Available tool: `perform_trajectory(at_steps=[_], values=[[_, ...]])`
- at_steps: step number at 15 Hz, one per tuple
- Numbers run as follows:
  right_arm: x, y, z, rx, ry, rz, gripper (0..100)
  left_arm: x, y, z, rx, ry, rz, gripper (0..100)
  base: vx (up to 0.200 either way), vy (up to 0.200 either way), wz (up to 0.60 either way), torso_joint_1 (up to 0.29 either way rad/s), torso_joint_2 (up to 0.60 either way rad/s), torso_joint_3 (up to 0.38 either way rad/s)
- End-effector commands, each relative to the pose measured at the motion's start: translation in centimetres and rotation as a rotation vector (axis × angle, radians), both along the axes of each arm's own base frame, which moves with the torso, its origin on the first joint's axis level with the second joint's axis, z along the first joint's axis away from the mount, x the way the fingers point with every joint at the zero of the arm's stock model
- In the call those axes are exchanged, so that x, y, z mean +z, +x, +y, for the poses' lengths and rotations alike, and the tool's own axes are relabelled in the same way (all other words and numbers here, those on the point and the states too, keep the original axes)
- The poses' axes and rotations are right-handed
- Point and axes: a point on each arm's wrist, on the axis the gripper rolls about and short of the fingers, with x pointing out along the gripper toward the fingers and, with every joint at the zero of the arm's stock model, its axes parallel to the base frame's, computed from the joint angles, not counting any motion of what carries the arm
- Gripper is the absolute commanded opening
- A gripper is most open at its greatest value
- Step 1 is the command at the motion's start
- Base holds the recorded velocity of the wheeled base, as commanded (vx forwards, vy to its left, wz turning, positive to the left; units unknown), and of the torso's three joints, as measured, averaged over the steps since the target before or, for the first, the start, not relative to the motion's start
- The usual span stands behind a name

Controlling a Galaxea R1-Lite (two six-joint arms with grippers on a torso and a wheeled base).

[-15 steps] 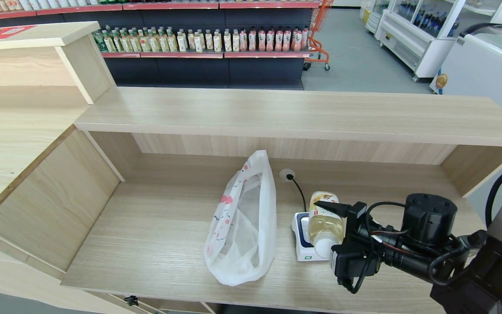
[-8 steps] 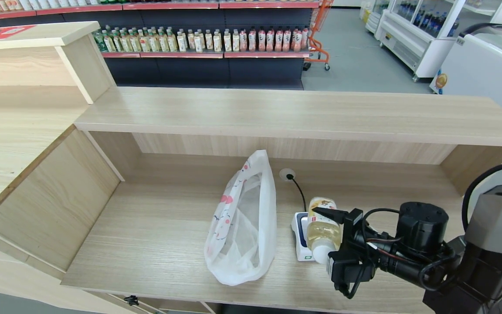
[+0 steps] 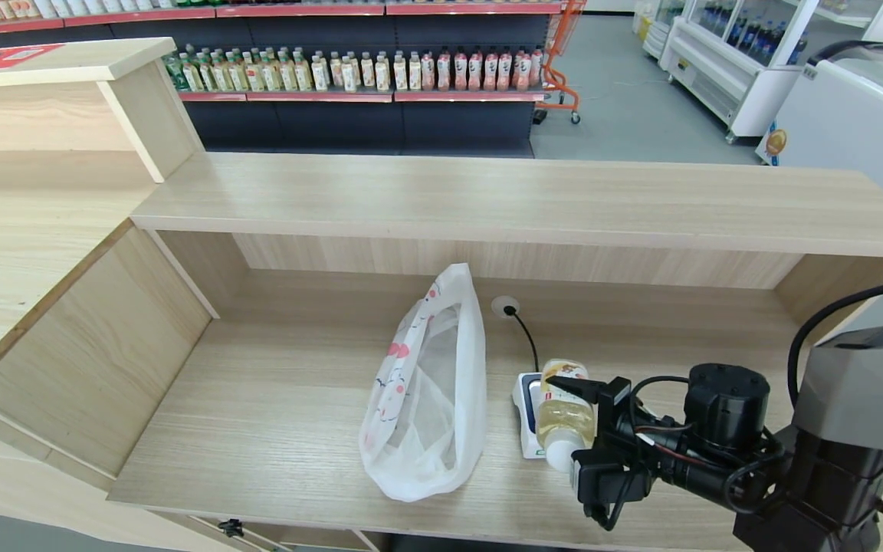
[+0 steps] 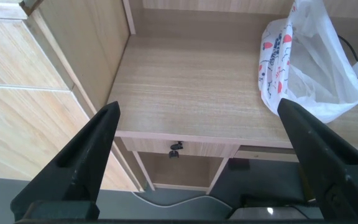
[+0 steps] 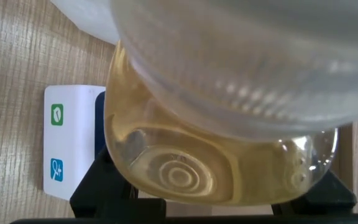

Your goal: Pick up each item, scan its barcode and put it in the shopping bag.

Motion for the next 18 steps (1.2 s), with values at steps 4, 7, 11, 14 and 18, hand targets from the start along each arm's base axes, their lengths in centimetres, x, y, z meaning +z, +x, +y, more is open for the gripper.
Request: perform_trajectory(at_steps=[4,7,11,14,18], values=[[-0.3,0.4,0.2,0.007,0.0,0.001,0,0.0,0.0,0.0,0.0,0.0,-0.001,100,0.0,0.0,0.0,0.0,0.0,0.0],[-0.6,0.9,0.5,0.015,0.004,-0.003,0,0.0,0.0,0.0,0.0,0.0,-0.001,100,0.0,0.0,0.0,0.0,0.0,0.0],[-0.9,1.5,0.7,0.014,0.007,-0.007,0,0.0,0.0,0.0,0.0,0.0,-0.001,100,0.0,0.0,0.0,0.0,0.0,0.0],[-1.4,1.6,0.7,0.016,0.001,0.007,0,0.0,0.0,0.0,0.0,0.0,-0.001,100,0.0,0.0,0.0,0.0,0.0,0.0],[-1.6,1.6,0.8,0.02,0.0,0.013,0,0.0,0.0,0.0,0.0,0.0,-0.001,100,0.0,0.0,0.0,0.0,0.0,0.0]])
